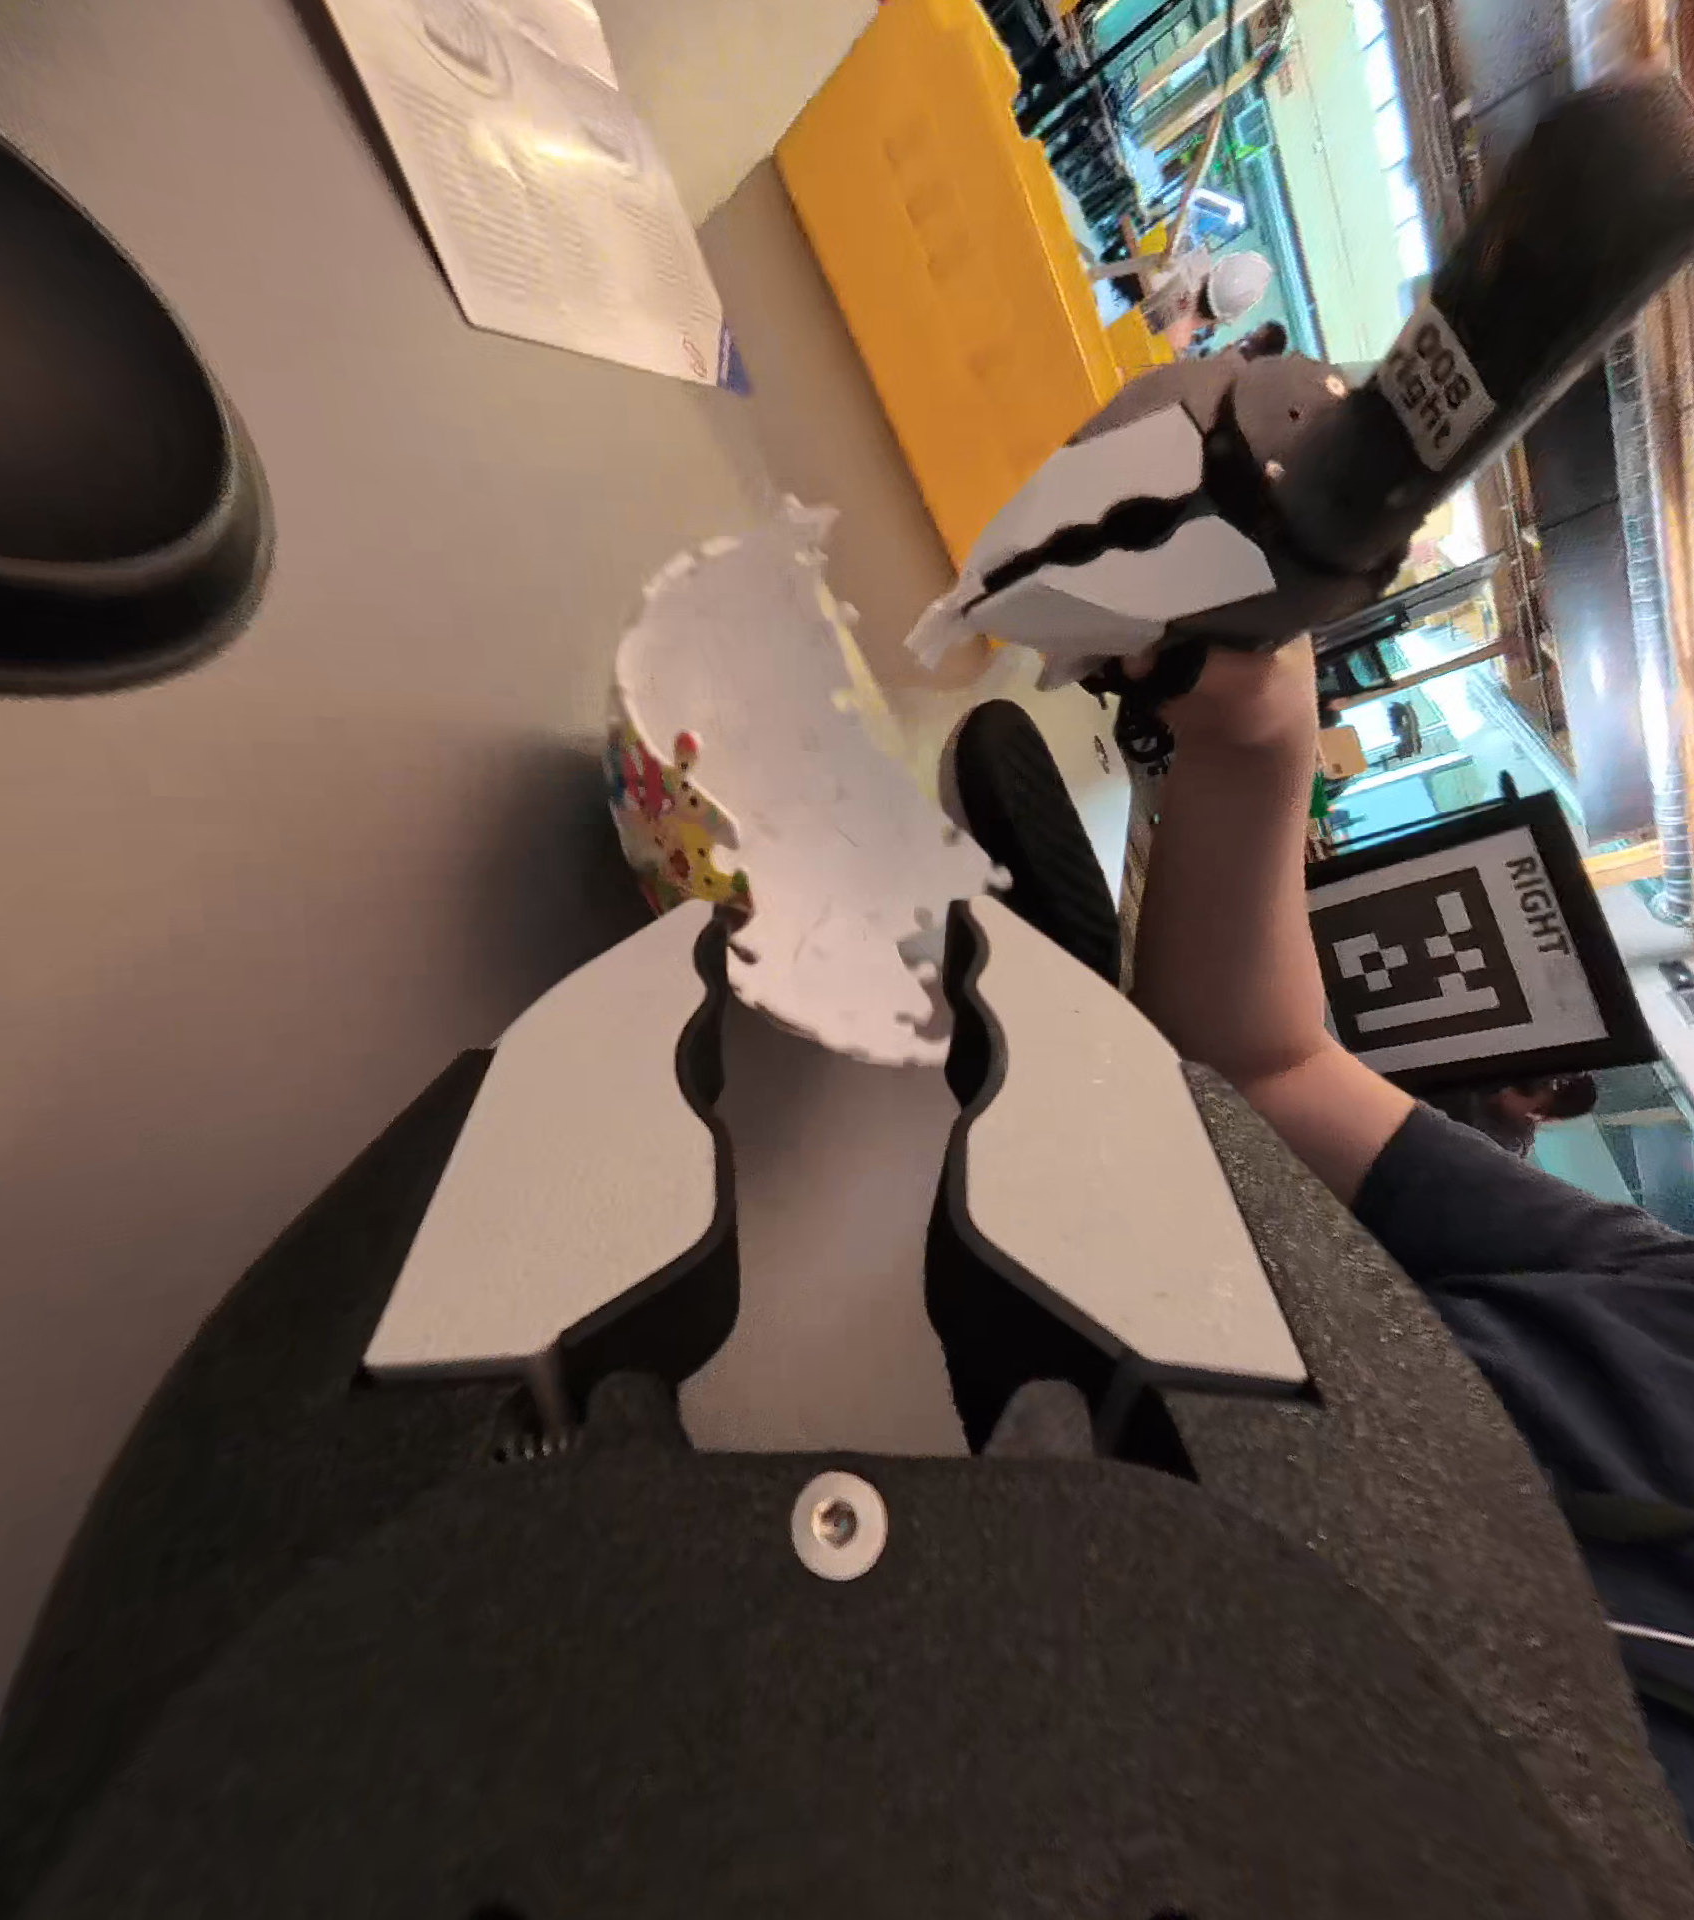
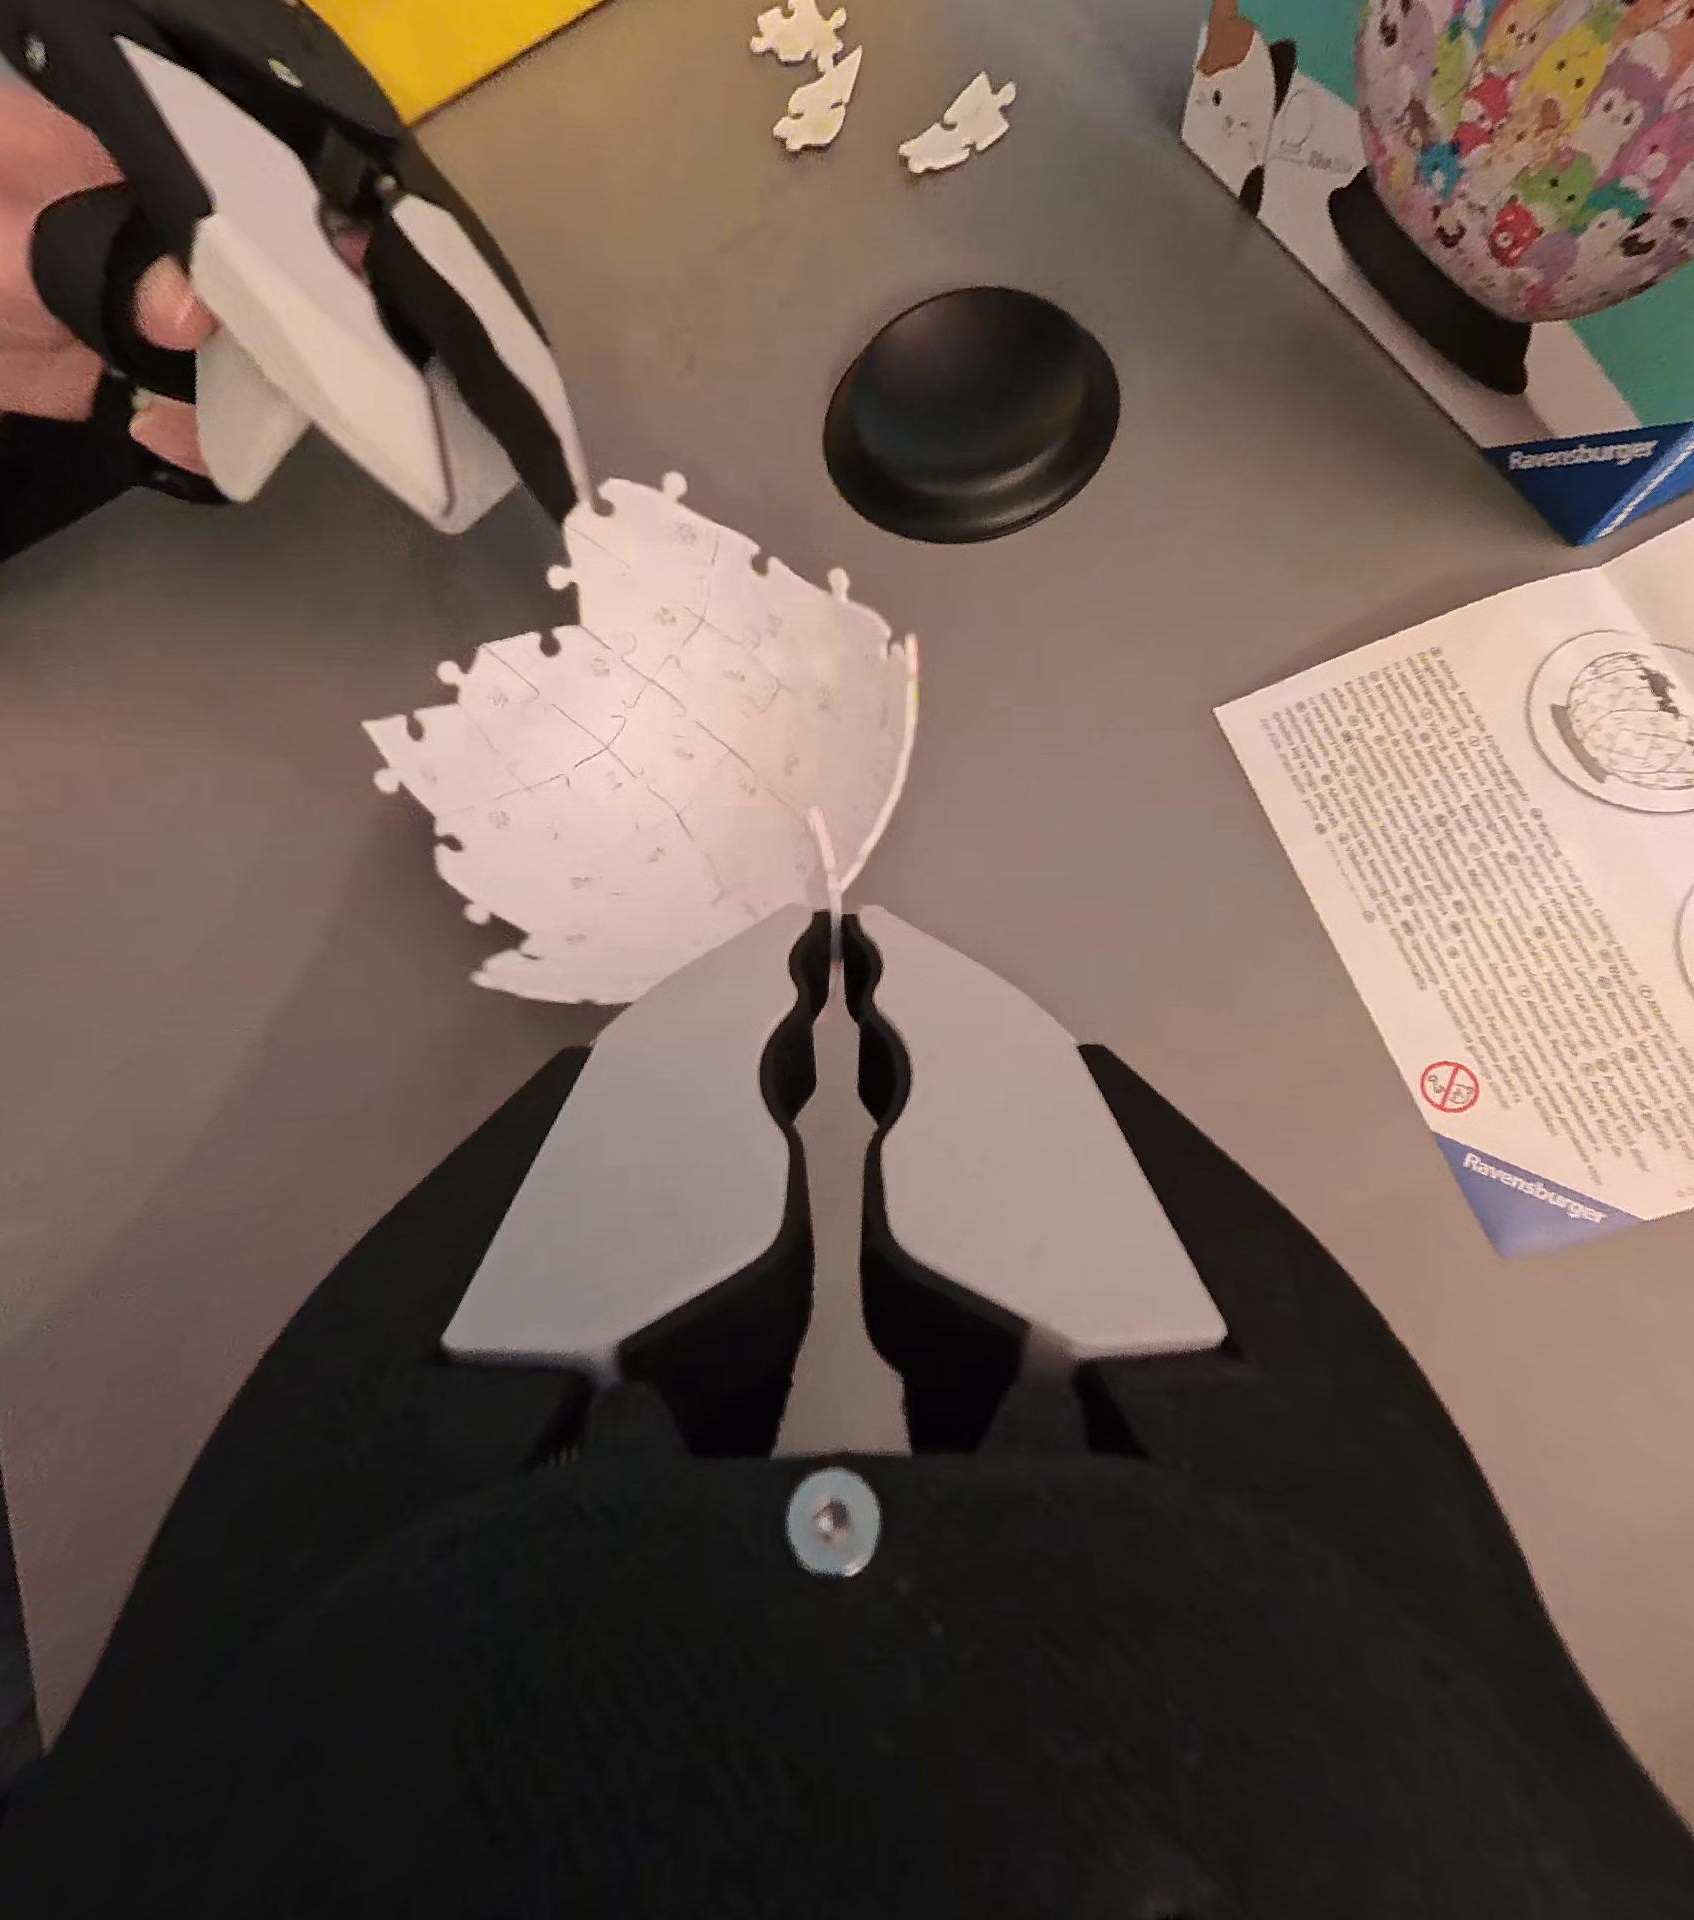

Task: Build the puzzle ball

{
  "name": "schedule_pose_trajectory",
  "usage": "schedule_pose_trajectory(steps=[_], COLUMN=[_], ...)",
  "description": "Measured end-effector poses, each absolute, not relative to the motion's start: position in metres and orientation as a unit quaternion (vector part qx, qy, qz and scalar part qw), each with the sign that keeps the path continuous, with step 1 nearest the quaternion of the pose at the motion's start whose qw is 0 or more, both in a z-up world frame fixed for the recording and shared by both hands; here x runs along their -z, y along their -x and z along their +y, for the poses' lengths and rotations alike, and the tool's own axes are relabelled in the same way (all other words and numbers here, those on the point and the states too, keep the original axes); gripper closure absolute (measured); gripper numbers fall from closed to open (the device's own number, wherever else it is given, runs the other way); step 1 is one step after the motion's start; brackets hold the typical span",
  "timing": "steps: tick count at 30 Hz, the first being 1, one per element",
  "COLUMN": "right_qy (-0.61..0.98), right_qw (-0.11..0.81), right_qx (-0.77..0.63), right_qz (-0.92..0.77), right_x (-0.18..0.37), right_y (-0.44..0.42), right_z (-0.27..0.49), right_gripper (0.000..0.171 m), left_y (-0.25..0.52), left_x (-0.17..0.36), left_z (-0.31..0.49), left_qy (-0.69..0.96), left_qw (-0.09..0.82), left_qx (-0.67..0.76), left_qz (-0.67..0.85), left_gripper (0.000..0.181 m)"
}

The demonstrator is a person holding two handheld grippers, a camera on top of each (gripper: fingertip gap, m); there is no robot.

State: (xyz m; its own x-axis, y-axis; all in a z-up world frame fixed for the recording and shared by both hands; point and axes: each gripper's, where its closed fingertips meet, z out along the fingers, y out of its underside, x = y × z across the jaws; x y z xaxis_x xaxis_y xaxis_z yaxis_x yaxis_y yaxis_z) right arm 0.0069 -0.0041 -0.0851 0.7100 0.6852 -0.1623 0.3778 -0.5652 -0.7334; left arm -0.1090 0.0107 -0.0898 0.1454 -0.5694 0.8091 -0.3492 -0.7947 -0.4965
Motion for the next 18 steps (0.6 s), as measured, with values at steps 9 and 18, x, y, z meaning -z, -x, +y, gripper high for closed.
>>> schedule_pose_trajectory(steps=[9,18], right_qy=[0.84,0.843], right_qw=[0.377,0.342], right_qx=[-0.245,-0.299], right_qz=[-0.305,-0.287], right_x=[0.066,0.087], right_y=[-0.002,0.005], right_z=[0.01,0.017], right_gripper=[0.168,0.168], left_y=[0.089,0.087], left_x=[0.102,0.098], left_z=[0.033,0.022], left_qy=[0.765,0.729], left_qw=[0.089,0.048], left_qx=[0.519,0.588], left_qz=[0.37,0.346], left_gripper=[0.142,0.145])
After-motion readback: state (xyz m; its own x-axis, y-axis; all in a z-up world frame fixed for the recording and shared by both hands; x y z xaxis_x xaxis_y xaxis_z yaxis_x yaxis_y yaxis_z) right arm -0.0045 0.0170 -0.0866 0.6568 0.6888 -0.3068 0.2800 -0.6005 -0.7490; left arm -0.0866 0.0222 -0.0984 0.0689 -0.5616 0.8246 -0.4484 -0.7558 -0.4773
